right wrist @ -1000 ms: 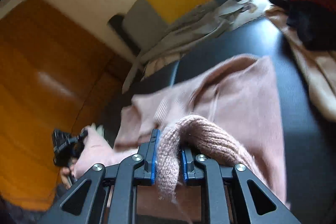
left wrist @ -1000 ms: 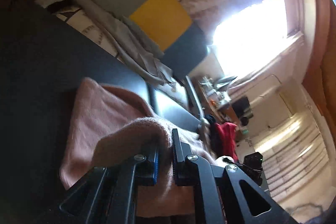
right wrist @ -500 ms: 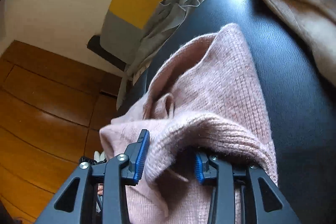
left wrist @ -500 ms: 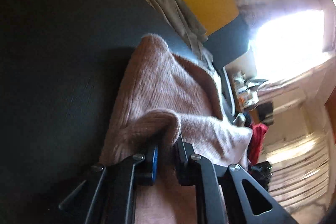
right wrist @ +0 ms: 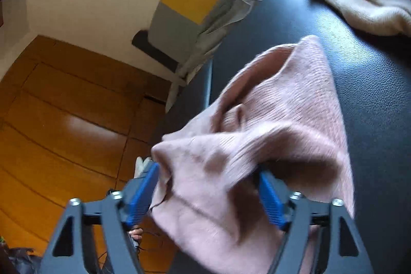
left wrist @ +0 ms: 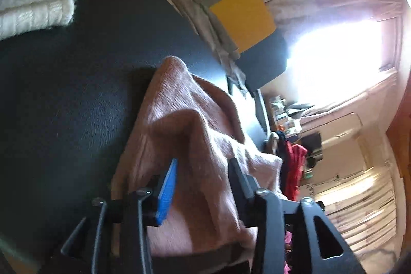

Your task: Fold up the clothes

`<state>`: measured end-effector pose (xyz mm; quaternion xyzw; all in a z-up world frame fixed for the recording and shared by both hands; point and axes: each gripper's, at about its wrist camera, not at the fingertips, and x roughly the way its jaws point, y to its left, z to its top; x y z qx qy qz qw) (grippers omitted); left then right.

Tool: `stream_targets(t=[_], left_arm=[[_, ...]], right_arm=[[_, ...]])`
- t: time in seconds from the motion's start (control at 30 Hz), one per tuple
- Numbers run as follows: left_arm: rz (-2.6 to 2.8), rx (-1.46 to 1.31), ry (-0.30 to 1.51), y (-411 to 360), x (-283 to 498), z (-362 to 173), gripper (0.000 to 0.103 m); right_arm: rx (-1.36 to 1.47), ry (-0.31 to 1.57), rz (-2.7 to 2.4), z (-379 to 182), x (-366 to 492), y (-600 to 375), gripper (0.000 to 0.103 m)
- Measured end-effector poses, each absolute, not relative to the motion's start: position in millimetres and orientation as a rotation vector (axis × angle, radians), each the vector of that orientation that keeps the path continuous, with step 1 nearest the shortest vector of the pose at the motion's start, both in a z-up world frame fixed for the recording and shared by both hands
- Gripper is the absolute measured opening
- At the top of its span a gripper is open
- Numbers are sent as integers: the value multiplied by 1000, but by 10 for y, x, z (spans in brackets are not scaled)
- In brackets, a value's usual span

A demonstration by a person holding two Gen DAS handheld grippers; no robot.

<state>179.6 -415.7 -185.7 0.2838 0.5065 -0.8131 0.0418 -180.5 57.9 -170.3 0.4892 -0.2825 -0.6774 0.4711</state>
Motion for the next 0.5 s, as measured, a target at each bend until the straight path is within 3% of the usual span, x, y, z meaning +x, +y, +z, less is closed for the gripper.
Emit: stream_targets(t=[0.13,0.27,0.3,0.4,0.5], left_arm=[[-2515,827,1571,-4025,1991,-1770,47],[-2514,842,1573,-4053,1937,-1791,52],[-2514,846,1573,-4061,1923,-1797,54],[-2513,858,1574,-4083,1881,-1814,57],[-2512,869,1575,-4106,1839,-1831,57]], right_arm=[[1217,-638,-1671,-1736,-1713,517,79],[1245,-538,-1737,-1855,-1657,403,58],[1245,-514,-1755,-1881,-1646,386,57],[1208,-539,-1763,-1933,-1652,416,59],[1143,-504,-1754,-1903,-1596,390,73]])
